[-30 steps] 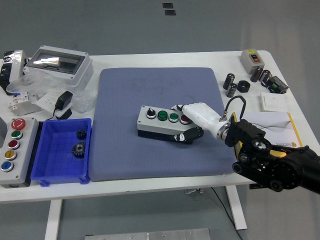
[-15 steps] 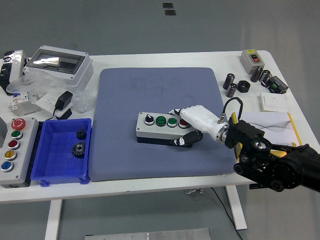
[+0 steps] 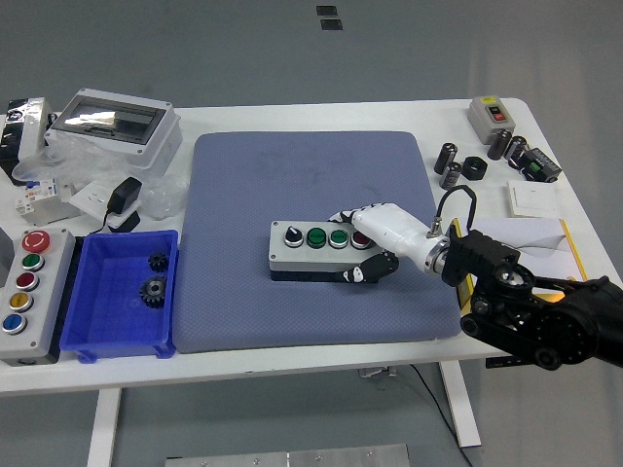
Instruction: Pick up the button,place it on the desk,press the button,press the button
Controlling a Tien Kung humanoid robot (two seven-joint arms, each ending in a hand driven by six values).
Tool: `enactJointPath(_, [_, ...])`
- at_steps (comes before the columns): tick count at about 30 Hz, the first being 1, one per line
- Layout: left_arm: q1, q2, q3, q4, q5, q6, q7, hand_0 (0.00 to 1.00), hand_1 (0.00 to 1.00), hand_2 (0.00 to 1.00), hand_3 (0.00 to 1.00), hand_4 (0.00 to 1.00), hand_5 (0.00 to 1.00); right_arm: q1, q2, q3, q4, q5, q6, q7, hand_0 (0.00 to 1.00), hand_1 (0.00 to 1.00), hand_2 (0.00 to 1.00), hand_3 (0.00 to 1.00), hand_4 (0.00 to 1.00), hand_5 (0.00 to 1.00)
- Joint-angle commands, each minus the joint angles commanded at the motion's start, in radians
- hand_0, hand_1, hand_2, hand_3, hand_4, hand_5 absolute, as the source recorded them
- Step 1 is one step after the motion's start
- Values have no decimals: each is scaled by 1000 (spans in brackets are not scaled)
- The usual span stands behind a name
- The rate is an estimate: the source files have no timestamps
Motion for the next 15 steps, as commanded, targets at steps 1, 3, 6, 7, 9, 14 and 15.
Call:
enactJointPath(1, [-1, 0, 0, 0, 1, 0, 0, 670, 629, 563, 606, 636, 232, 2, -2, 1, 2, 9, 4, 0, 839, 805, 833, 847, 378, 118])
enactJointPath(3, [-3, 1, -1, 0, 3, -1, -1, 669, 629, 562, 606, 634, 232, 5, -5, 2, 6, 26, 14, 0, 851, 812, 847, 876, 395, 103])
enactJointPath(6, [-6, 2, -4, 0, 7, -2, -1, 669, 629, 562, 606, 634, 232, 8, -9, 5, 11, 51, 31, -1, 851, 812, 847, 876, 395, 103])
enactJointPath(7, [-7, 2, -5, 0, 8, -2, -1, 669, 629, 562, 606, 634, 232, 9, -10, 7, 13, 61, 37, -1, 851, 812, 847, 876, 395, 103])
enactJointPath(9, [-8, 3, -6, -1, 10, -3, 0, 669, 629, 561, 606, 631, 228, 10, -11, 10, 15, 80, 54, 0, 852, 818, 851, 885, 413, 92])
enactJointPath(14, [-9, 5, -10, -2, 16, -5, 1, 669, 629, 561, 606, 631, 228, 11, -16, 23, 20, 132, 107, 1, 852, 818, 851, 885, 413, 92])
enactJointPath(15, [-9, 5, -11, -3, 18, -5, 1, 669, 629, 561, 605, 629, 226, 11, -17, 25, 20, 136, 114, 1, 857, 825, 858, 904, 437, 91])
